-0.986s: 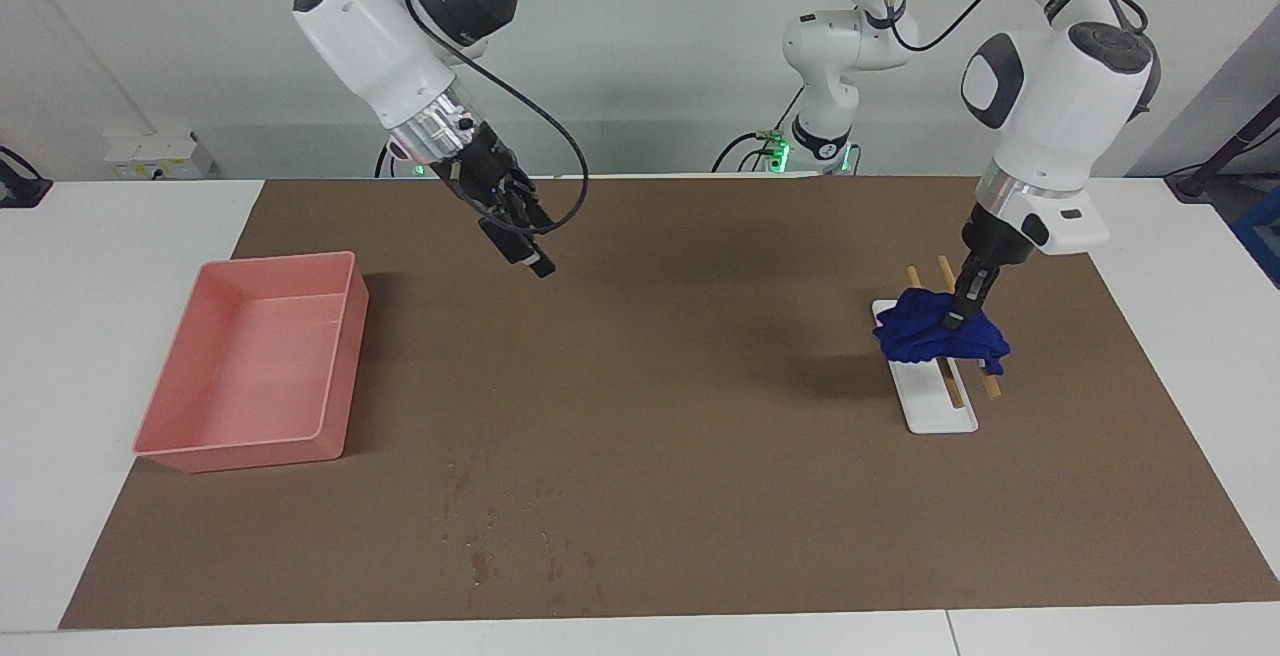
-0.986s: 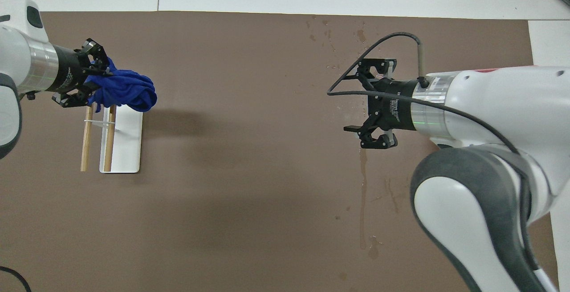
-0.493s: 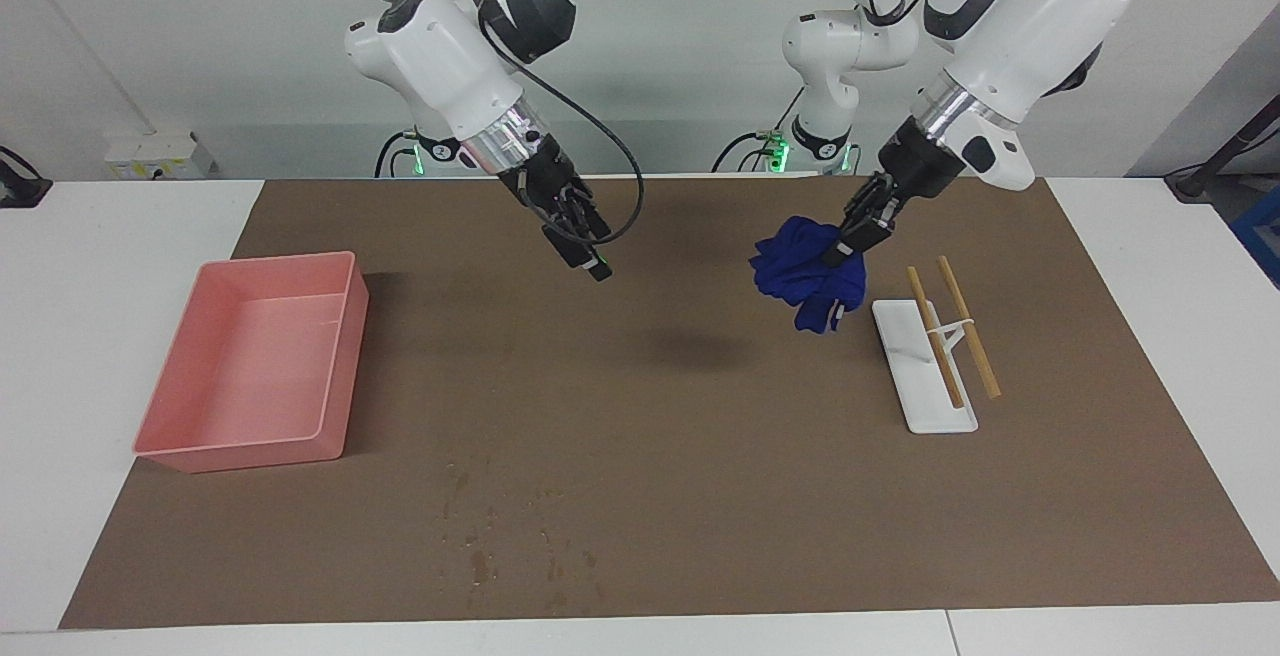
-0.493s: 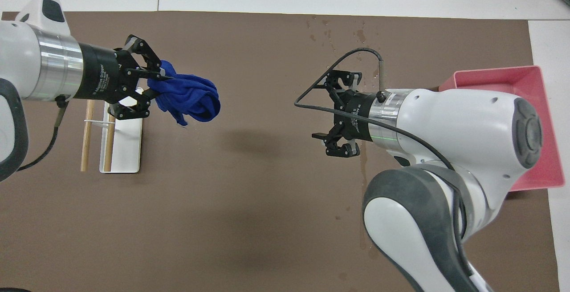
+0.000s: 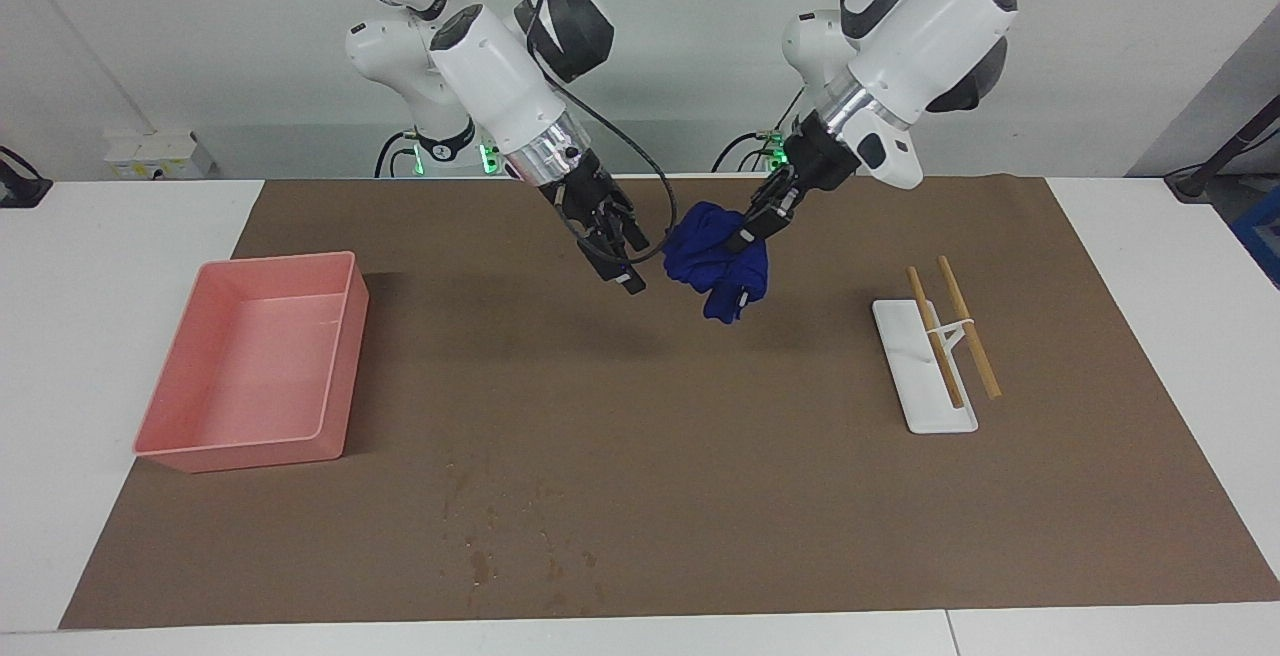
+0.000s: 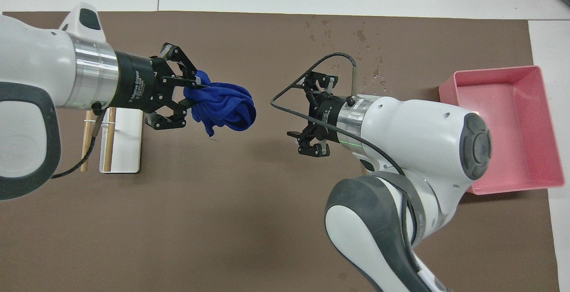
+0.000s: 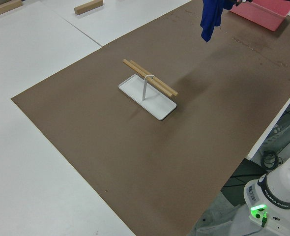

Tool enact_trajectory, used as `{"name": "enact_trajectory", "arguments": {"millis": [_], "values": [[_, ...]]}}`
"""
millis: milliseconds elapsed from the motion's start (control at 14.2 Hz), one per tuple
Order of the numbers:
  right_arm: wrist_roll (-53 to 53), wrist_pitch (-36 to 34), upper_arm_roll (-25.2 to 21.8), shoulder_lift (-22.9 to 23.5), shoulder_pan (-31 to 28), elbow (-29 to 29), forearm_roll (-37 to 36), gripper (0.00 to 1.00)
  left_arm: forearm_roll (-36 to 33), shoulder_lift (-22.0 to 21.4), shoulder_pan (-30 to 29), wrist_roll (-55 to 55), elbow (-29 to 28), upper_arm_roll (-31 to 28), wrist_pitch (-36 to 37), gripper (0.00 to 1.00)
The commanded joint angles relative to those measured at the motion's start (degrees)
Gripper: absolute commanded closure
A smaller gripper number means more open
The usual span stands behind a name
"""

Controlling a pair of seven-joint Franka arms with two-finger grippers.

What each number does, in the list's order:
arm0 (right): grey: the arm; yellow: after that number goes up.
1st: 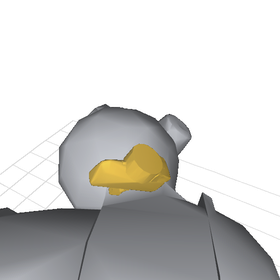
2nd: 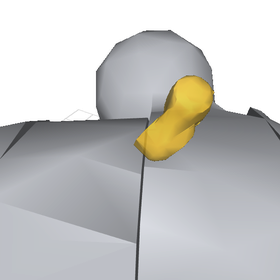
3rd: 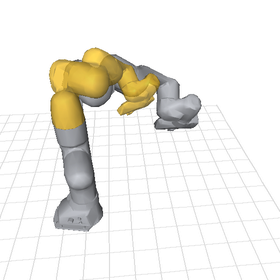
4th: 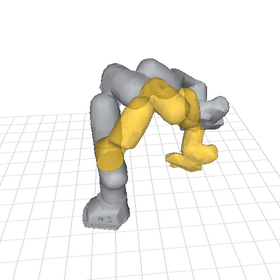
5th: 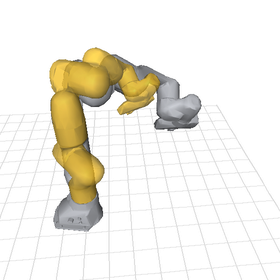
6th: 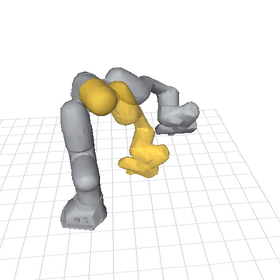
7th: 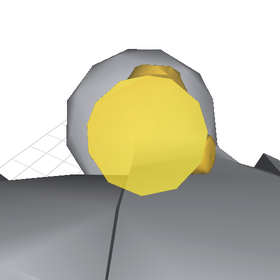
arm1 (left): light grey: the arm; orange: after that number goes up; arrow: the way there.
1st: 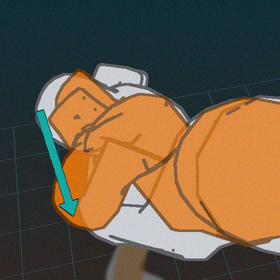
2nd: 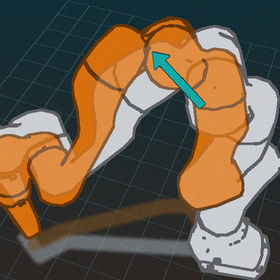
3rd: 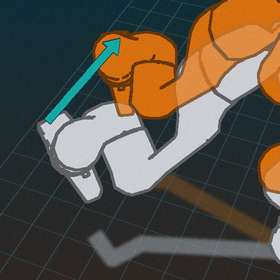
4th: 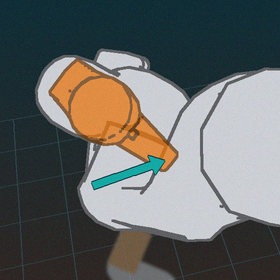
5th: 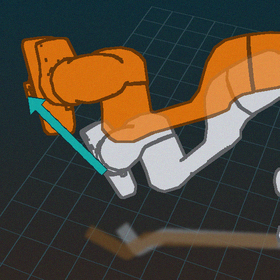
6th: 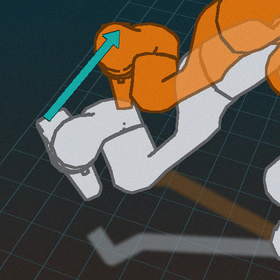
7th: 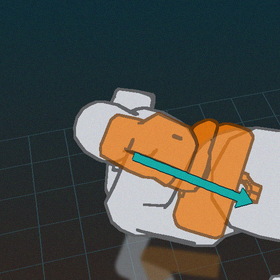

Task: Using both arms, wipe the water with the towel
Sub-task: 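Bring both grippers together and grasp the blue cloth with the right gripper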

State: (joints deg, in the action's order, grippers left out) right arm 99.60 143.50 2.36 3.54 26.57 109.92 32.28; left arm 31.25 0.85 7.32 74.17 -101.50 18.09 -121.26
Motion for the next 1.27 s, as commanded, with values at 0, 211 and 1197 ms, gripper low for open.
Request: {"name": "enact_trajectory", "arguments": {"millis": [0, 211, 1197], "values": [[2.2, -0.2, 0.2, 0.4, -0.3, -1.5, 1.0, 0.0, 1.6, -4.2, 2.0, 0.4, -6.0, -0.7, -5.4, 1.0], [3.1, -0.2, 0.2, 0.4, 0.1, -1.6, 1.0, 0.0, 1.5, -3.8, 4.1, 3.1, -5.8, -0.7, -9.8, 1.0], [-0.8, -0.2, 0.1, 0.3, 0.5, -1.4, 1.1, 1.0, 13.6, -3.5, 8.1, 4.6, -3.4, -1.1, -10.6, 1.0]]}}
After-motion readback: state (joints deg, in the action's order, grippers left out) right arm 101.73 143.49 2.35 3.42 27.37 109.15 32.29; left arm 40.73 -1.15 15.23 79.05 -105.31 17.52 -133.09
